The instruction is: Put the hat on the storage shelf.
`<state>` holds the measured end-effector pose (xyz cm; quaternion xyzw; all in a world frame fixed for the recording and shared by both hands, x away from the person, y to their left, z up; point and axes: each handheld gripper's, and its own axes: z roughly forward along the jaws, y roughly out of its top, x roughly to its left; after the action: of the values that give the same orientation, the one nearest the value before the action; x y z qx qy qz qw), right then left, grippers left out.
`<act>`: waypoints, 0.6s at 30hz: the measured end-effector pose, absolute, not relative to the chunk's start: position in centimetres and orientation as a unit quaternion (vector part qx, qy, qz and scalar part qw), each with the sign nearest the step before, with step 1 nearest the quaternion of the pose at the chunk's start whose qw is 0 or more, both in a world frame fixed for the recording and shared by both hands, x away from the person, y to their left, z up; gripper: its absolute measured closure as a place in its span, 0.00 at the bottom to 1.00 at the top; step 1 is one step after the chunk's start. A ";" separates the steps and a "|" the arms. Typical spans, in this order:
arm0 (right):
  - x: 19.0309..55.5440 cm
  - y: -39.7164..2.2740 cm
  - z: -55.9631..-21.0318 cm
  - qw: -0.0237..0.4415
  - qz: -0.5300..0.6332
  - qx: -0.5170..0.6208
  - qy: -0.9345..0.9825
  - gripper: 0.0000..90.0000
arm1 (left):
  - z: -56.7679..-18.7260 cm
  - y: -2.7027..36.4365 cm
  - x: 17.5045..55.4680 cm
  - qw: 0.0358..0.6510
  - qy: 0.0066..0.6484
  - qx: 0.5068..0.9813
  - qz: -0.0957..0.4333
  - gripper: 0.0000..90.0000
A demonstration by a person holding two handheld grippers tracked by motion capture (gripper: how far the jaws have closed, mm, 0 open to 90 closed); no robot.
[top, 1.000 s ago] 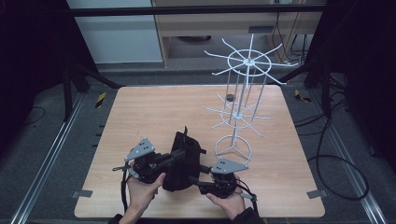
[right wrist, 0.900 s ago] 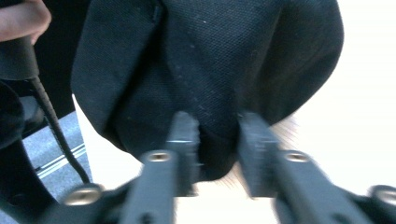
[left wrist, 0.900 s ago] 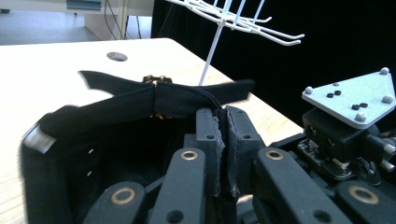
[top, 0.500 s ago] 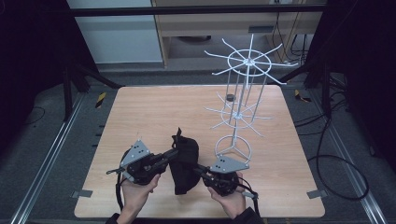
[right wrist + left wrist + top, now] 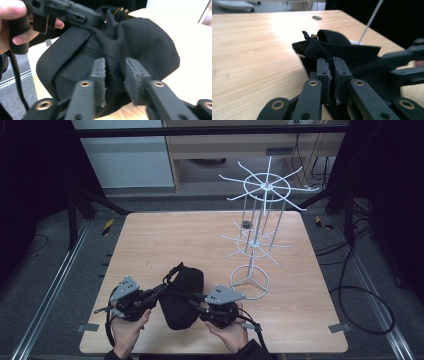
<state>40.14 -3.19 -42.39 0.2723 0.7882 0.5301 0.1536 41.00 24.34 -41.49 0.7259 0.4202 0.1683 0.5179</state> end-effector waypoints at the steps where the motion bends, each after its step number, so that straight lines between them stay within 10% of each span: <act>1: 40.1 -3.2 -42.4 0.156 0.533 0.272 0.786 0.66 | -41.7 24.7 41.1 0.514 0.425 0.725 0.170 0.94; 18: 40.5 -11.7 -45.1 0.214 0.489 0.351 0.769 0.46 | -43.6 29.3 42.6 0.450 0.472 0.726 0.220 0.93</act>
<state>40.55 -11.70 -45.07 0.3506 0.7693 0.4895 0.2137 42.57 29.25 -43.63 0.7256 0.4719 0.2203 0.4498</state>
